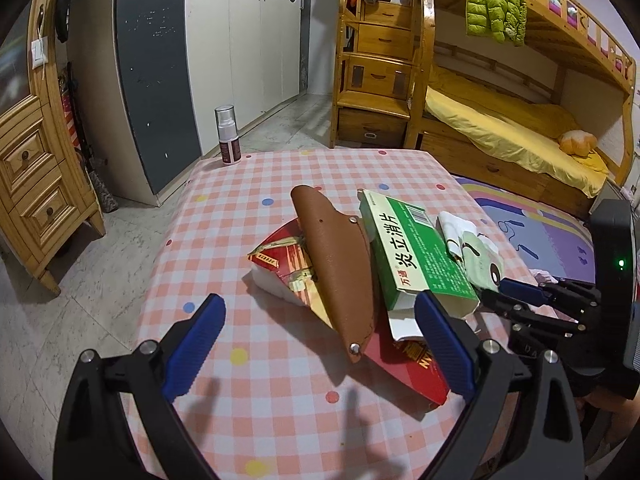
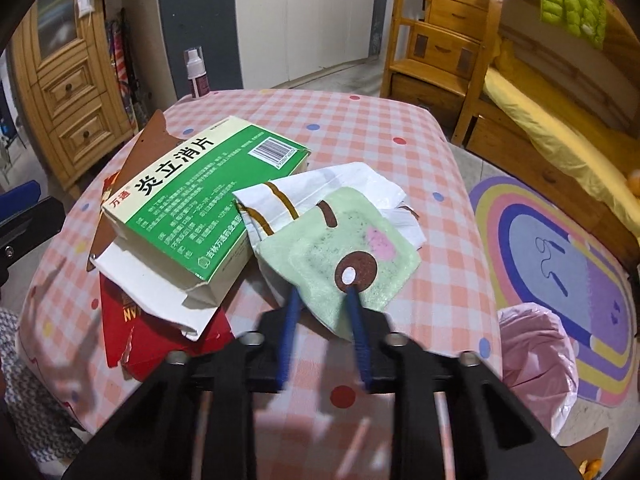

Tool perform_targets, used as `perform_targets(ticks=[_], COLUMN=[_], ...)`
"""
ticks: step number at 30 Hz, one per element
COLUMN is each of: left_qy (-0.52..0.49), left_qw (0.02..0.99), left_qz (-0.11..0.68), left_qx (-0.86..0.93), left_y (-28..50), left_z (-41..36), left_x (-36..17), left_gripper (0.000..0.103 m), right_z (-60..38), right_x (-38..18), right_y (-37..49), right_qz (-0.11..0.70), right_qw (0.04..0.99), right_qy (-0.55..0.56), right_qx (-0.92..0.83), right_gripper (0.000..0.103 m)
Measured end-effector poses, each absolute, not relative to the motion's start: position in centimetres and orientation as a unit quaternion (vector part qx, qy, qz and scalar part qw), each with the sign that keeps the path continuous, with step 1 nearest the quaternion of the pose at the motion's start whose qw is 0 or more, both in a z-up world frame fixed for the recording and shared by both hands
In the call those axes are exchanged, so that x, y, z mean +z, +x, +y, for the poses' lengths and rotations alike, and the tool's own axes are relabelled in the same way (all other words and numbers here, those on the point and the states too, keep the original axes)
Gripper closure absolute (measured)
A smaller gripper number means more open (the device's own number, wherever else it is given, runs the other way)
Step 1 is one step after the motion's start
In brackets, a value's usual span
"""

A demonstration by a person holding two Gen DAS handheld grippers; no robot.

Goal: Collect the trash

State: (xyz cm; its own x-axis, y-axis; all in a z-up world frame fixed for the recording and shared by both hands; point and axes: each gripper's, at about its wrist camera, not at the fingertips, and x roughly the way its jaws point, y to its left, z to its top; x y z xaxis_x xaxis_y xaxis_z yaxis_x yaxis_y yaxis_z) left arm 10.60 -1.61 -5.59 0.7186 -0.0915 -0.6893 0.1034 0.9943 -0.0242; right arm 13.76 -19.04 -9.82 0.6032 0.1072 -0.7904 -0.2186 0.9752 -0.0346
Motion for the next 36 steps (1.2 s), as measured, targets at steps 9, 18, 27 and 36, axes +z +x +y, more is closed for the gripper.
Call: perform_targets(ticks=[9,18,27,36], left_qy=[0.029,0.065,0.117,0.160], left_qw=[0.930,0.926,0.903,0.877], left_qz=[0.358,0.348,0.385,0.419], left_qx=[-0.080,-0.131,-0.150,-0.174], left_y=[9.3,10.5,15.1,17.2], left_z=[-3.6,-8.6,-13.6,-16.7], left_x=[-4.8,-4.3,-6.7,-9.4], left_gripper=[0.010,0.025,0.039,0.101], right_z=[-21.8,-25.2,-27.0,-29.5], right_x=[-6.1,-4.1,-4.7,-5.1], right_y=[10.4,8.5,8.8,8.5], right_qz=[0.401,0.374,0.372,0.373], right_qw=[0.913,0.924,0.924,0.921], right_qy=[-0.017,0.032,0.060,0.094], right_qx=[0.076,0.069,0.069,0.058], right_gripper=[0.102,0.102,0.102,0.102])
